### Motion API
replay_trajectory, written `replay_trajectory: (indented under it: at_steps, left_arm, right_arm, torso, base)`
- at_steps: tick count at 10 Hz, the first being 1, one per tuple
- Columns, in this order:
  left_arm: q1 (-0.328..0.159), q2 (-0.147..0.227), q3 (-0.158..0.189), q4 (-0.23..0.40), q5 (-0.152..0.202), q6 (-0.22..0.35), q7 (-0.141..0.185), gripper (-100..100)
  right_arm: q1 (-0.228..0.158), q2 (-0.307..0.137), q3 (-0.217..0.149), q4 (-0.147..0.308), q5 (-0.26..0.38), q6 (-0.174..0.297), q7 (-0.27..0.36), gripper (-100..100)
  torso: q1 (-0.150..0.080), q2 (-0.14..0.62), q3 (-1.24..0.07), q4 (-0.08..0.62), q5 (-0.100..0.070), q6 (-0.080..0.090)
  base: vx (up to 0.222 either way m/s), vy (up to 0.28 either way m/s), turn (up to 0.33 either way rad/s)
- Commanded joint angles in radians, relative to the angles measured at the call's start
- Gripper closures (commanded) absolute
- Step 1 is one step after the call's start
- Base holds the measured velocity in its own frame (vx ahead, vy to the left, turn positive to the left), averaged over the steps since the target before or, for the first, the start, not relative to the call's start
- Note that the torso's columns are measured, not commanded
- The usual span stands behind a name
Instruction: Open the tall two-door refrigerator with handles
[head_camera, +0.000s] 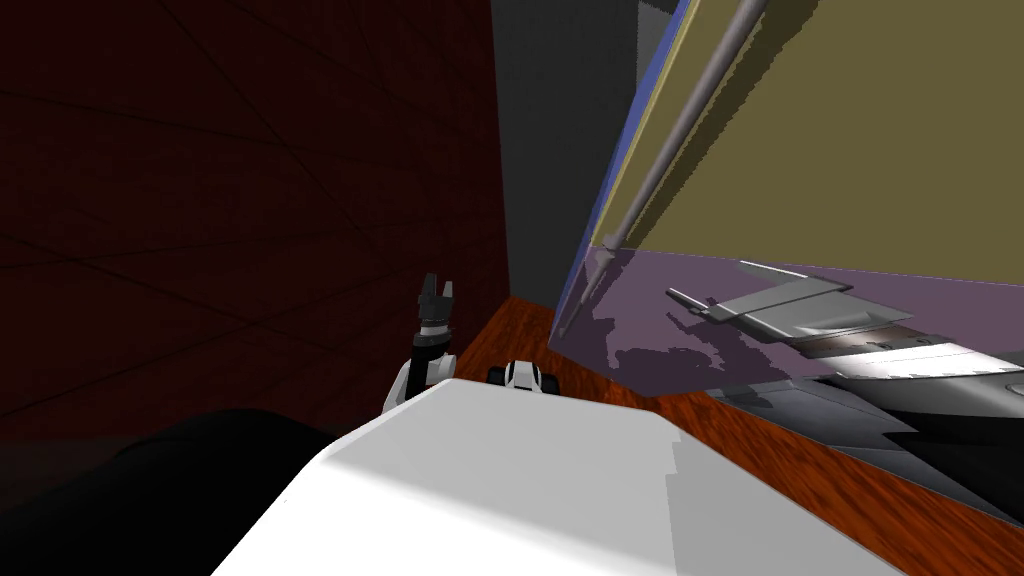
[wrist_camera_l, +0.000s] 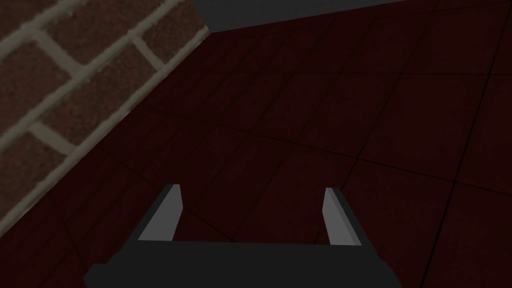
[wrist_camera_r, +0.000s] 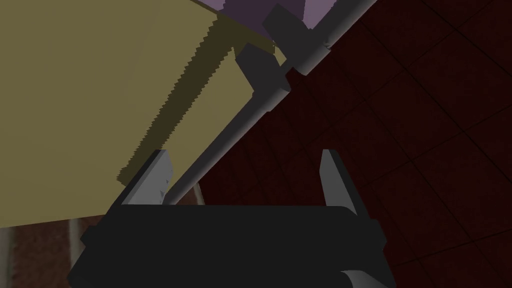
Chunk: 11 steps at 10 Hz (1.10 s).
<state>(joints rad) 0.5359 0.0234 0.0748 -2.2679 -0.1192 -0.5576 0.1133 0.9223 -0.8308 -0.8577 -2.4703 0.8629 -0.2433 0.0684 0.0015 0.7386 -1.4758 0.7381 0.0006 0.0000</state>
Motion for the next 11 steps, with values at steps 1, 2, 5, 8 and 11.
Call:
replay_trajectory:
  at_steps: [1,2,5,8,11]
  left_arm:
    - [0.0,0.0,0.0,0.0,0.0,0.0,0.0,0]
    - [0.0,0.0,0.0,0.0,0.0,0.0,0.0,0]
    - [0.0,0.0,0.0,0.0,0.0,0.0,0.0,0]
    - [0.0,0.0,0.0,0.0,0.0,0.0,0.0,0]
    - [0.0,0.0,0.0,0.0,0.0,0.0,0.0,0]
  right_arm:
    - [0.015,-0.008,-0.028,0.003,-0.003,0.014,-0.011,-100]
    - [0.022,-0.012,-0.042,0.017,-0.002,0.019,-0.015,-100]
    - [0.048,-0.03,-0.086,0.032,0.0,0.033,-0.029,-100]
    - [0.083,-0.056,-0.136,0.013,0.014,0.042,-0.039,-100]
    - [0.082,-0.055,-0.14,0.017,0.008,0.037,-0.043,-100]
  torso:
    - [-0.002,-0.001,0.0,0.0,-0.001,0.0]
    - [-0.003,0.0,0.0,0.0,-0.001,0.0]
    - [-0.001,-0.001,-0.001,0.0,0.0,0.0]
    - [-0.001,0.0,0.0,0.0,-0.001,0.0]
    - [-0.005,0.0,0.001,0.0,-0.002,0.0]
  base:
    - [0.193,0.107,-0.047]
    - [0.205,0.134,-0.052]
    - [0.216,0.145,-0.06]
    - [0.216,0.145,-0.066]
    - [0.076,0.041,-0.021]
